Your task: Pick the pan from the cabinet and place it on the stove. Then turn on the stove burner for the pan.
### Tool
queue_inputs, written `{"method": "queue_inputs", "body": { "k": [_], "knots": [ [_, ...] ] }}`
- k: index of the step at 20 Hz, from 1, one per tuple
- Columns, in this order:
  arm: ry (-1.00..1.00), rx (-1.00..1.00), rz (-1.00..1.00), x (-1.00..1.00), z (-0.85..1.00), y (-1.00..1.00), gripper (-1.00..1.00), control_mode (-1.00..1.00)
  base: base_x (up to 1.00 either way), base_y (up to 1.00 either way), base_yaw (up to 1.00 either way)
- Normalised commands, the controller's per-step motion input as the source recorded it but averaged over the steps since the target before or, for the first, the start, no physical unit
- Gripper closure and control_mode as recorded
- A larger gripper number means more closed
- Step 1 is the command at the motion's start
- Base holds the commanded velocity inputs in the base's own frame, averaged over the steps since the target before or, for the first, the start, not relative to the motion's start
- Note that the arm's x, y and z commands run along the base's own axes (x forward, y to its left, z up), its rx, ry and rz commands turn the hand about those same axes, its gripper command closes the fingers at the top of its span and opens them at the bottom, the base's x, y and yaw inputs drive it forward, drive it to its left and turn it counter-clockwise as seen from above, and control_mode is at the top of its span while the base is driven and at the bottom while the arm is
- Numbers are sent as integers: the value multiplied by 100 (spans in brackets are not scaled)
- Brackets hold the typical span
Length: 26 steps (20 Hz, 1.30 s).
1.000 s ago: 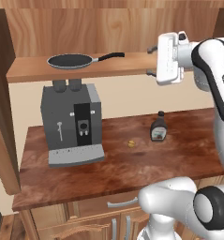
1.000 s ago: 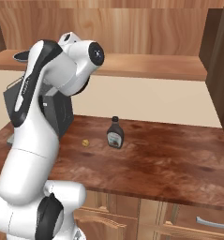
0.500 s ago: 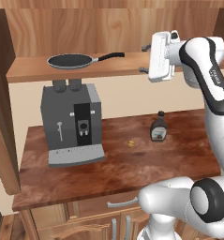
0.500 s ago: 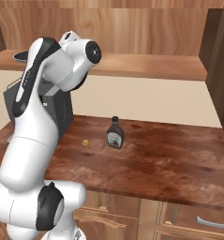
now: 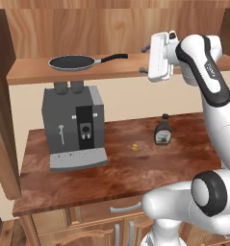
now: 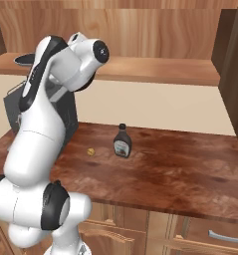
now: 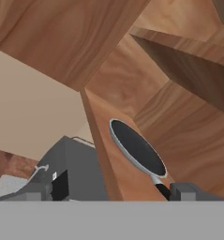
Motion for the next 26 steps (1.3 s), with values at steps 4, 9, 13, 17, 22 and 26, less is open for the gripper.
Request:
{"method": "queue_inputs", "body": {
  "k": [4,9,13,17,22,26],
  "knots": [
    [1,-1,0,18,0,0,-100,-100,0,0,0],
    [0,0,0,13,0,1,-100,-100,0,0,0],
    [0,0,0,16,0,0,-100,-100,0,0,0],
    [0,0,0,10,0,0,-100,-100,0,0,0],
    [0,0,0,7,0,0,-100,-100,0,0,0],
    [0,0,0,11,0,0,-100,-100,0,0,0]
  ]
}}
